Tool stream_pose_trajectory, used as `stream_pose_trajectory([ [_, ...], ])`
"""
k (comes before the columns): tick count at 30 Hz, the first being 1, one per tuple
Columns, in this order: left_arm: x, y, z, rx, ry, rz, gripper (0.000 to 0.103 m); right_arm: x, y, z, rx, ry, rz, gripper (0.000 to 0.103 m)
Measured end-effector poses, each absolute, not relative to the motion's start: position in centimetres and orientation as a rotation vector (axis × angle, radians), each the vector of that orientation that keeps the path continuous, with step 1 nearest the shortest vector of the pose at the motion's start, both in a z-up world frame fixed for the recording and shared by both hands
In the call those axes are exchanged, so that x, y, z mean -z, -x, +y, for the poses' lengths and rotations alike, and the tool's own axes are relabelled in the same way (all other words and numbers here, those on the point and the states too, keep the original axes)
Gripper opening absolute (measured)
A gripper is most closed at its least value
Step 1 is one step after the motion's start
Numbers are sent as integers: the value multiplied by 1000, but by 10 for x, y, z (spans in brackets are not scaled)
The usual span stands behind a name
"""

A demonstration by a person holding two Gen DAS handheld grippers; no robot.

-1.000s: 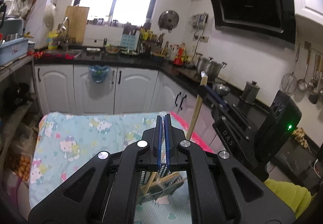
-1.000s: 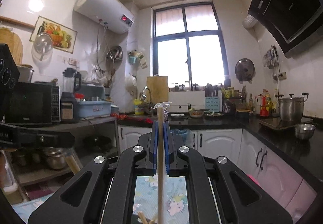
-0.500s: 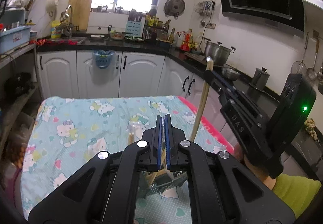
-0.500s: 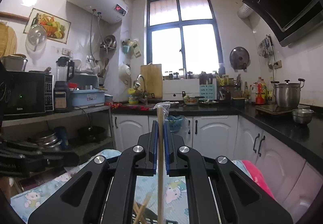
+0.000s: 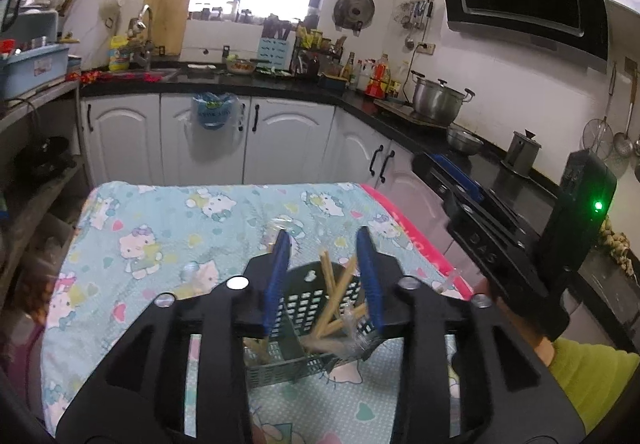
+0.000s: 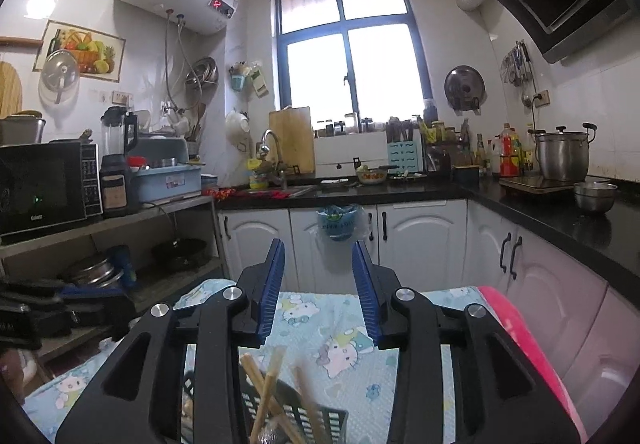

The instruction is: Organize utensils

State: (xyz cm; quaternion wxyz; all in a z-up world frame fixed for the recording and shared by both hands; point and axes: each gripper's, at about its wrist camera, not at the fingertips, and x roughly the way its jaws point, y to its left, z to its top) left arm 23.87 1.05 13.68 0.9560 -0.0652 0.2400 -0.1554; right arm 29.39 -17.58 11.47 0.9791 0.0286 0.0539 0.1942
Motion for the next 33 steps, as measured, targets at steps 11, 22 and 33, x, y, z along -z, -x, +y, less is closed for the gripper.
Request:
stream_pose_trajectory([
  [11,-172,-190,32,213,146,378,93,-145,-228,-193,-439,-5,131,76],
  [22,-154,-137,48,140,172,386,93,-132,-171,-202,-456,-28,232,97],
  [33,-87,-105,43,106,149,501,93,-73,-128,-188,-381,9,417,97],
])
